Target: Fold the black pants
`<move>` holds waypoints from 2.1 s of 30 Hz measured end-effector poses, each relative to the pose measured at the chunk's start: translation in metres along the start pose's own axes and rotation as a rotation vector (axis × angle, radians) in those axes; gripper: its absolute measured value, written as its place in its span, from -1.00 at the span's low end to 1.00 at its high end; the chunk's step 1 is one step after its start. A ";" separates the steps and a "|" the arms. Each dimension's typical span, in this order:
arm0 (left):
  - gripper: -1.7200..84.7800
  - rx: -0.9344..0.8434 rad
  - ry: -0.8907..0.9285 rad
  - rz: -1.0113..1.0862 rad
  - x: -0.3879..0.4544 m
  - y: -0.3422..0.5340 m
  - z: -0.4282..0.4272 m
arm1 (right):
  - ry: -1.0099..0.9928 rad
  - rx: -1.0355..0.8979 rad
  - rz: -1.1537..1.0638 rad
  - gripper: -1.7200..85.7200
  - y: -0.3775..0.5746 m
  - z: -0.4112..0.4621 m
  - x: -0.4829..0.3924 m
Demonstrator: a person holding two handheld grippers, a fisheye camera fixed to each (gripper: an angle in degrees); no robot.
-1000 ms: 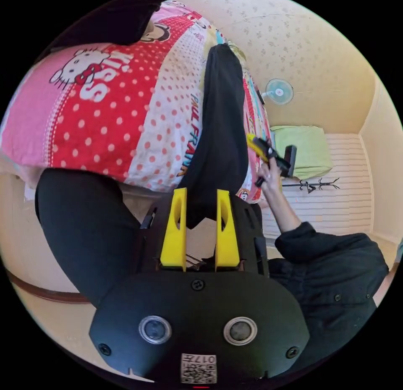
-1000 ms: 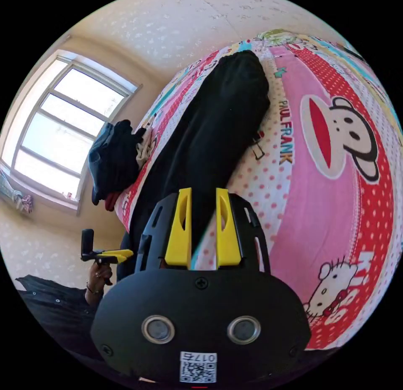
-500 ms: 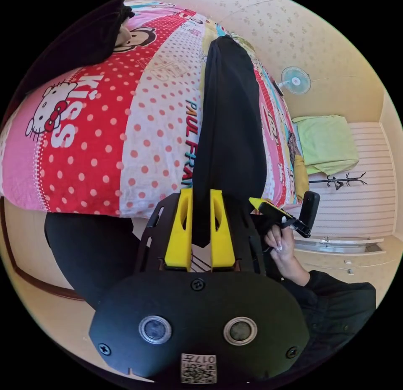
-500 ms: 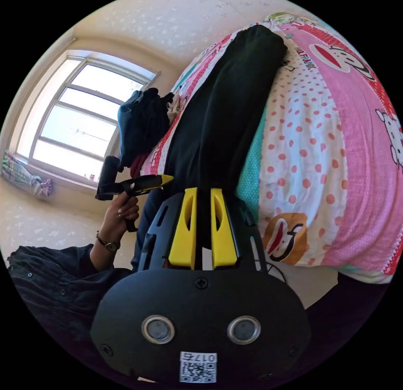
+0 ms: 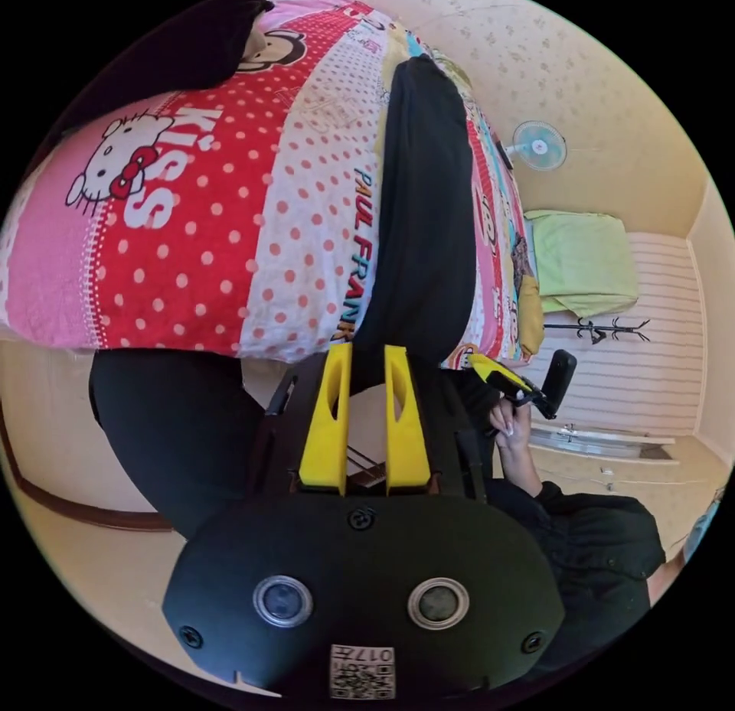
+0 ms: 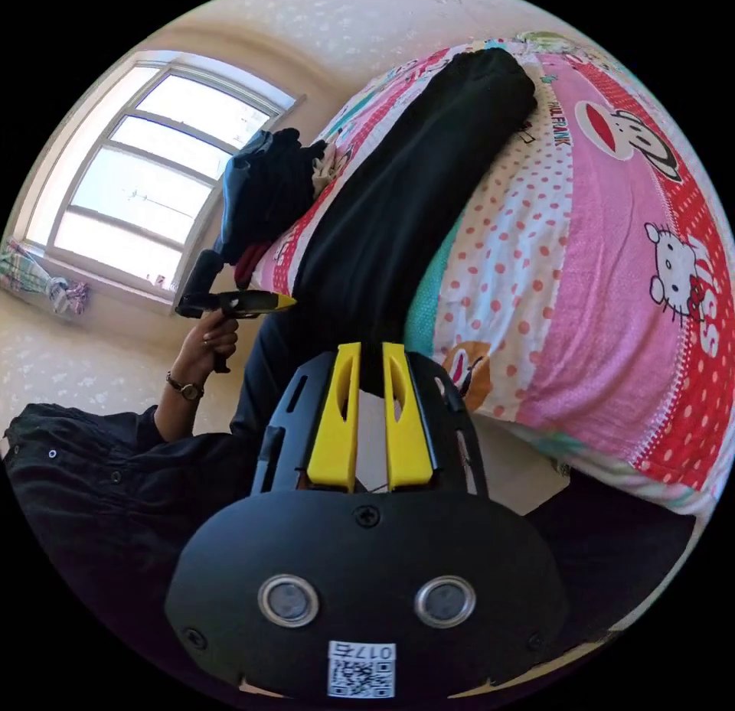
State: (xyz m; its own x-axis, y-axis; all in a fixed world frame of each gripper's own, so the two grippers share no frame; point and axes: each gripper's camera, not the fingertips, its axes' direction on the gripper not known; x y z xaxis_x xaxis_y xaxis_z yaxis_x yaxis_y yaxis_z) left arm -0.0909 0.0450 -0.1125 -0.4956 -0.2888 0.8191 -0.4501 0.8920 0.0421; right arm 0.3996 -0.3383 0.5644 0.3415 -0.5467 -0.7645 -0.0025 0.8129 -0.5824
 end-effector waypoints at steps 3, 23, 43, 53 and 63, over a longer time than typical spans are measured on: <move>-0.68 0.100 0.029 0.044 0.012 -0.012 -0.009 | -0.022 0.111 0.074 -0.73 -0.011 -0.014 0.012; -0.72 -0.170 0.133 0.038 0.053 0.015 0.106 | -0.155 -0.057 0.222 -0.85 0.001 -0.054 0.059; -0.66 0.194 0.115 0.183 0.095 -0.106 0.095 | -0.337 0.414 0.257 -0.75 -0.122 -0.071 0.079; -0.80 0.018 0.322 0.112 0.090 -0.138 0.125 | -0.534 0.216 0.189 -0.80 -0.121 -0.049 0.049; -0.84 -0.033 0.532 0.641 0.185 -0.053 0.043 | -0.803 0.318 -0.115 -0.91 -0.078 -0.137 -0.048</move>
State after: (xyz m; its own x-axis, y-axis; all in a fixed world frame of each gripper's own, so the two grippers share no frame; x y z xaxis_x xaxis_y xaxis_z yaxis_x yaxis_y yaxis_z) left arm -0.1902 -0.0708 0.0125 -0.2278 0.4737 0.8507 -0.1740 0.8398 -0.5142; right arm 0.2544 -0.4036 0.6085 0.8834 -0.4193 -0.2093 0.2947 0.8443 -0.4475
